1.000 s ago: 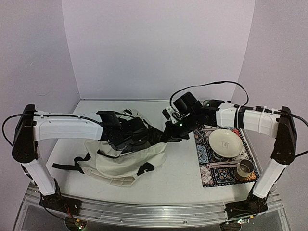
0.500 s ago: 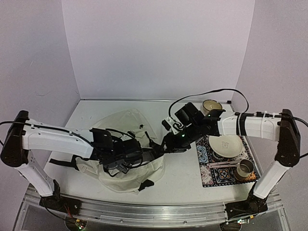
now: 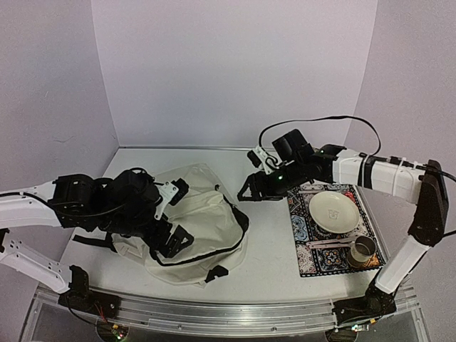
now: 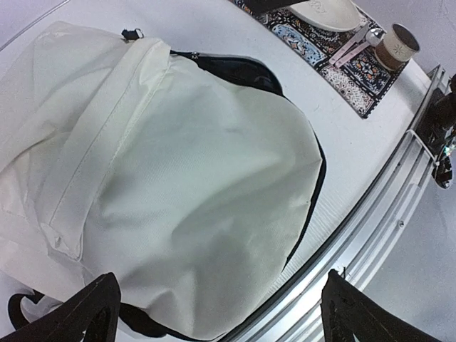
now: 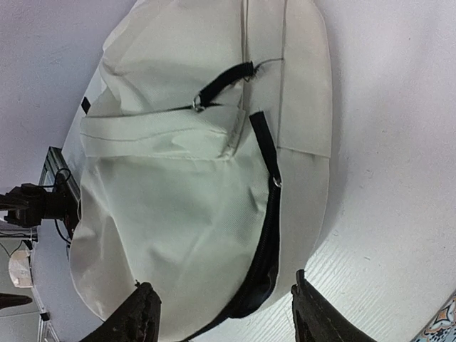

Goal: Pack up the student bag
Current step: Put down the student bag at the center of the board, then grab the largest pocket of the student bag, then zip the student bag into the largest pocket of the bag, then pass from the left arm to the right, then adjust the student bag at the center of the board, then grab the largest pocket of the student bag.

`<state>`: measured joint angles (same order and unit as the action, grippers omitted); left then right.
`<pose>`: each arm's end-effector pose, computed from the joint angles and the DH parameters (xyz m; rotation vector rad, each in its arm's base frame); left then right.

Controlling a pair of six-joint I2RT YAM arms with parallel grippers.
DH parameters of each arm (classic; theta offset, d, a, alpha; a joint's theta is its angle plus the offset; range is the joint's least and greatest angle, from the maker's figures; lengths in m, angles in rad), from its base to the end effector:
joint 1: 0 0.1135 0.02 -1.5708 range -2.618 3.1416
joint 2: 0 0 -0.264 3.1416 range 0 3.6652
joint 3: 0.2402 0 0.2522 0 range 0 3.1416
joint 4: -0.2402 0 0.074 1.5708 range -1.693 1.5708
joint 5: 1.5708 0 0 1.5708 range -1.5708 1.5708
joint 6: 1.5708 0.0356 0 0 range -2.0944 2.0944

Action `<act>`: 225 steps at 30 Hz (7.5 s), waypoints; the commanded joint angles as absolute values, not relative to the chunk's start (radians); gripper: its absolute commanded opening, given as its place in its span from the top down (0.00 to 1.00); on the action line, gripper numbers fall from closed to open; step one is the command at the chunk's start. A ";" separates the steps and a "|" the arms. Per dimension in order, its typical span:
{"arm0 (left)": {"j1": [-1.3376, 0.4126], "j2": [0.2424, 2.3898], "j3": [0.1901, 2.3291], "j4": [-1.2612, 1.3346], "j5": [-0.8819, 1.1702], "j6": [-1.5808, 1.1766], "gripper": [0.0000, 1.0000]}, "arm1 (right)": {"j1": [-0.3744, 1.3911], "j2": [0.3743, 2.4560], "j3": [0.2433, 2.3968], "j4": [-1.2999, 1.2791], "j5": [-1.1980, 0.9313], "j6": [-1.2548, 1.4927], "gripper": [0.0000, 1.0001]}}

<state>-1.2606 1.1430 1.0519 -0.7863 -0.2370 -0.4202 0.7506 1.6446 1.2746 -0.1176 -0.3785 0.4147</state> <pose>0.0779 -0.2158 0.3076 0.9104 2.2978 -0.4684 0.2719 0.2716 0.2940 -0.6168 2.1236 1.0786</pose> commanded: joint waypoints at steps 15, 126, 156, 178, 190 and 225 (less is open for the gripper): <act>-0.987 1.507 1.351 -0.702 -0.273 -0.277 0.01 | 0.746 1.920 1.469 -0.114 -0.389 0.242 0.45; -0.812 1.879 1.640 -0.530 0.319 0.333 1.00 | 0.729 1.958 1.331 0.124 -0.625 0.472 0.43; -0.962 1.485 1.352 -0.555 -0.327 -0.334 0.24 | 0.952 1.760 1.057 0.438 0.578 1.092 1.00; -0.978 1.291 0.971 -0.633 -0.229 -0.742 0.24 | 0.996 1.694 1.044 0.330 0.072 0.852 0.38; -0.979 1.361 1.041 -0.632 -0.271 -0.709 0.27 | 1.001 1.813 1.163 0.471 -0.232 0.860 0.42; -1.271 1.567 0.934 -0.446 -0.324 -1.125 0.51 | 1.003 1.675 1.013 0.403 -0.123 0.888 0.18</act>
<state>-1.2686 1.5281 0.9452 -0.5082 -0.3103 -1.0910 1.0031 1.6554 1.0342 0.3335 -0.0853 0.8362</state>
